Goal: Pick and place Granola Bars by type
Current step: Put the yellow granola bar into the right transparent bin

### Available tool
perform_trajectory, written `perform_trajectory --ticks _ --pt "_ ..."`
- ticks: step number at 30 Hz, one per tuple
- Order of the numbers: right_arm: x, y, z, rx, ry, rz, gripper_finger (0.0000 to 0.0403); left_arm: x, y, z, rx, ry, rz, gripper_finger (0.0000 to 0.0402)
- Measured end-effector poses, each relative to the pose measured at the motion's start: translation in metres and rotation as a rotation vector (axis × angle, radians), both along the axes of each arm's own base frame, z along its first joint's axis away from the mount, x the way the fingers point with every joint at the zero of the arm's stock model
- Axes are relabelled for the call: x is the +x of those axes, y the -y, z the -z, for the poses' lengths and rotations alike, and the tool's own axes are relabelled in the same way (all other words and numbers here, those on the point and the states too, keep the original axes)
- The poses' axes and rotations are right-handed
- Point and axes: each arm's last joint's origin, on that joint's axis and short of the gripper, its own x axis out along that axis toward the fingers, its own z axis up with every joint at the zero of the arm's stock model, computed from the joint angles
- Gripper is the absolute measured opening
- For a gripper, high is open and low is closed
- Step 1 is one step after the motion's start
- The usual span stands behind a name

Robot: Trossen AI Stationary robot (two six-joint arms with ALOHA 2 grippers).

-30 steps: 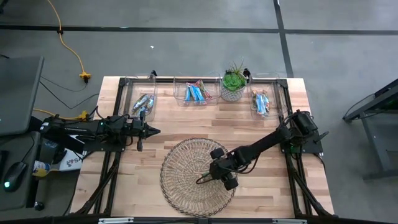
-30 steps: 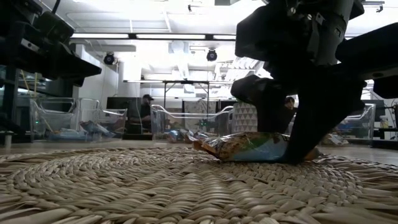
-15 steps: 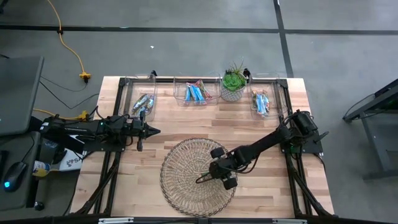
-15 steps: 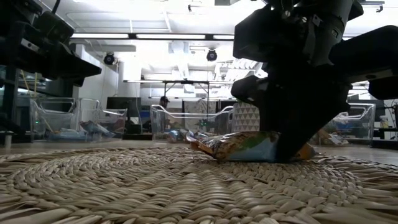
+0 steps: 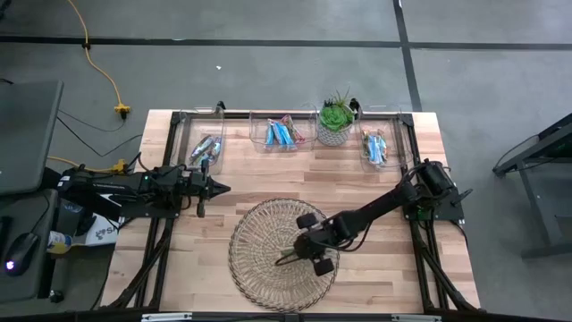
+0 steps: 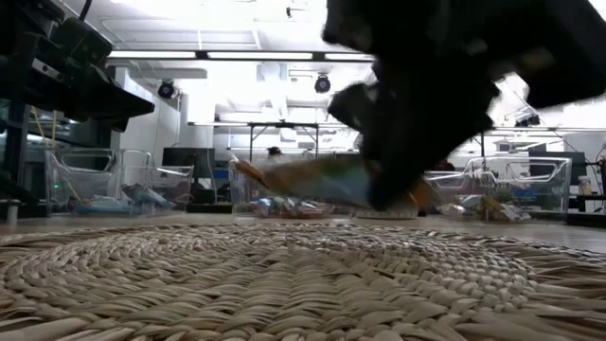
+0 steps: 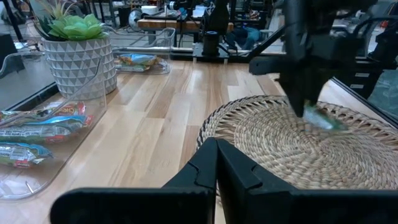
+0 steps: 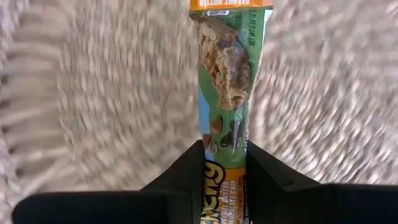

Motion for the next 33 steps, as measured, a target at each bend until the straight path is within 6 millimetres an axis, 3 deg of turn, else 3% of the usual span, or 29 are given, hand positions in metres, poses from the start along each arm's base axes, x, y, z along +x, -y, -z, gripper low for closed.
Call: perform_trajectory --ticks 8,19,25,33 --pt "0.025 -0.007 -0.045 -0.014 0.171 0.080 0.0078 0.000 0.000 0.000 0.000 0.000 0.000 0.0001" --pt "0.051 -0.008 -0.143 -0.129 0.469 0.320 0.0078 0.000 0.000 0.000 0.000 0.000 0.000 0.0001" --pt "0.046 0.002 -0.197 -0.347 0.558 0.490 0.0078 0.000 0.000 0.000 0.000 0.000 0.000 0.0001" --pt "0.016 0.028 -0.262 -0.745 0.591 0.751 0.0078 0.000 0.000 0.000 0.000 0.000 0.000 0.0001"
